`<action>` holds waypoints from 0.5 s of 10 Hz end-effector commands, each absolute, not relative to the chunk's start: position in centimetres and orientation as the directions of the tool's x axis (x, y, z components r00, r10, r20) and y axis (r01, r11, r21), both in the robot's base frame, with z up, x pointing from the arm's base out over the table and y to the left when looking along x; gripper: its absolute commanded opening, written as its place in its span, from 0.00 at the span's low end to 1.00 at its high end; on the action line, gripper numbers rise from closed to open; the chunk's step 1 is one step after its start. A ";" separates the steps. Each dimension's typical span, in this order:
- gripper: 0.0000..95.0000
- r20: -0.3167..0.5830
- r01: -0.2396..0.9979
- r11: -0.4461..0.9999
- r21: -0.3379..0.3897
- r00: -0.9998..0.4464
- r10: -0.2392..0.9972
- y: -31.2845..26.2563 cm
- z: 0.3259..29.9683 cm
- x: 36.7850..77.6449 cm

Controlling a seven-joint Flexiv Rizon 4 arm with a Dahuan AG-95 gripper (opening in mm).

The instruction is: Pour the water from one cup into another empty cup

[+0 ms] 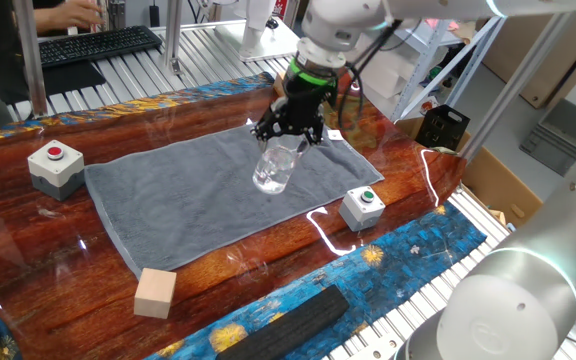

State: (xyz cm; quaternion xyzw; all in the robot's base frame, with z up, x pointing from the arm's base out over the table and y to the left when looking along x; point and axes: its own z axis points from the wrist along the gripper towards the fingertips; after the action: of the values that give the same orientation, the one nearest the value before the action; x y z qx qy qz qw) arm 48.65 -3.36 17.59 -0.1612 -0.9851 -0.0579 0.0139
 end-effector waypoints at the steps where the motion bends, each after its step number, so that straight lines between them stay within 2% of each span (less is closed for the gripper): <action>1: 0.00 0.027 0.309 0.945 0.108 -0.951 0.308 -3.3 17.1 48.6; 5: 0.00 0.006 0.304 0.949 0.088 -0.953 0.304 -3.1 16.3 47.9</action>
State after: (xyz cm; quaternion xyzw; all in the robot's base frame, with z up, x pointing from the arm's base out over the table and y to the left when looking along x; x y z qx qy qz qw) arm 47.41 -3.03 16.40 -0.1539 -0.9871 -0.0429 -0.0048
